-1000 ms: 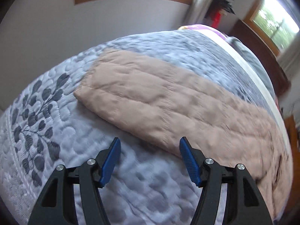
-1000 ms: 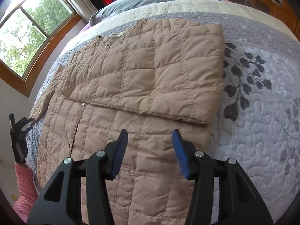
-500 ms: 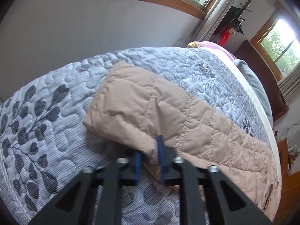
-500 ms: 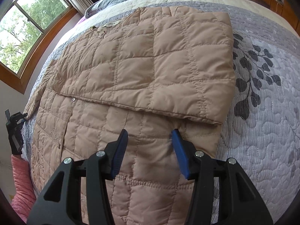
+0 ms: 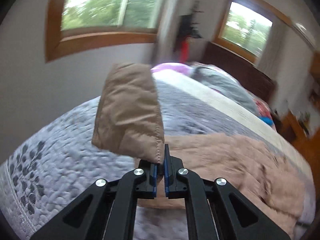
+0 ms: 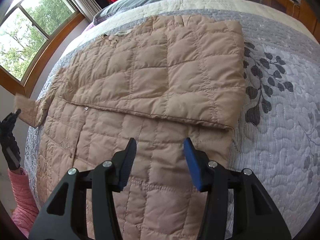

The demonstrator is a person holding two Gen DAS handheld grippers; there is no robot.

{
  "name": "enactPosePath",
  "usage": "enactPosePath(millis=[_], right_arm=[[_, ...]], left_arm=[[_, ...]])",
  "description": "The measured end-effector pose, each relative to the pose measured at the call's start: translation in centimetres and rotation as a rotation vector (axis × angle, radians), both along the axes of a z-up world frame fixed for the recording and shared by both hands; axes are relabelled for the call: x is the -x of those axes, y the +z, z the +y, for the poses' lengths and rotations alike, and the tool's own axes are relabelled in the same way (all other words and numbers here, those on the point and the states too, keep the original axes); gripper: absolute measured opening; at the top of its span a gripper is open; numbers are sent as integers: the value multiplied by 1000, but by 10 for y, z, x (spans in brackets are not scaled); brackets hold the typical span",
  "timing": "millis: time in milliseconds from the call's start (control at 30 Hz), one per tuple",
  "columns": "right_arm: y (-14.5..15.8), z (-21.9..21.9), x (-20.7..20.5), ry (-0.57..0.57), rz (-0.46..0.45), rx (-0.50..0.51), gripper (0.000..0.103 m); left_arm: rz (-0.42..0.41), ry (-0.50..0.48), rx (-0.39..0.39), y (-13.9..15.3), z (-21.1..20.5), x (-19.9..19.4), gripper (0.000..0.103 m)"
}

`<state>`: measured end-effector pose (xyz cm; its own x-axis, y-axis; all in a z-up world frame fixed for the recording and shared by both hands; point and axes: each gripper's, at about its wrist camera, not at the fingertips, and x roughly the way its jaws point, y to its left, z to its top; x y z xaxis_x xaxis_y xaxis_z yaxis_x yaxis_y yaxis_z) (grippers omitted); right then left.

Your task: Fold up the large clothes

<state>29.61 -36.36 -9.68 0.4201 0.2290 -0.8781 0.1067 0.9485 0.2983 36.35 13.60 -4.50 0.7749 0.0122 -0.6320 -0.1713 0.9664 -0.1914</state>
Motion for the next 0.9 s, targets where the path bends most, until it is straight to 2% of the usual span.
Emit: enactPosePath(millis=[200,300,500,600,700,767,800,833,900], right_arm=[[8,3,11,13,-26,21,49],[6,3,15,18,-27,25,49],[-4,-5,22,2,-13,12,49],[-11,-9,21,-7,0,-3,49],[-14,-11,21,-7,6,-10,49],[-12,-10,19,-3,2,-2,50],[-10,-8,19,1,-2,1,50],[-9,-7,17,5,-6,2,50],[-2,-1,9,19,-18,-4,50]], left_arm=[[-45,-304,-66,22,-134,3,5],[-31,-409,-77,21,-187,2,5],[86,-590,-101,-22,-284,-20,5],[168,-628,-129,-51,-312,-22,7],[266,-666,-155,-85,-327,-31,12],[254,-685,-145,-85,-324,-26,19],[247,-709,-116,-79,-320,-21,31],[241,-730,-84,-73,-318,-15,49],[214,-790,2,-54,-304,-1,60]])
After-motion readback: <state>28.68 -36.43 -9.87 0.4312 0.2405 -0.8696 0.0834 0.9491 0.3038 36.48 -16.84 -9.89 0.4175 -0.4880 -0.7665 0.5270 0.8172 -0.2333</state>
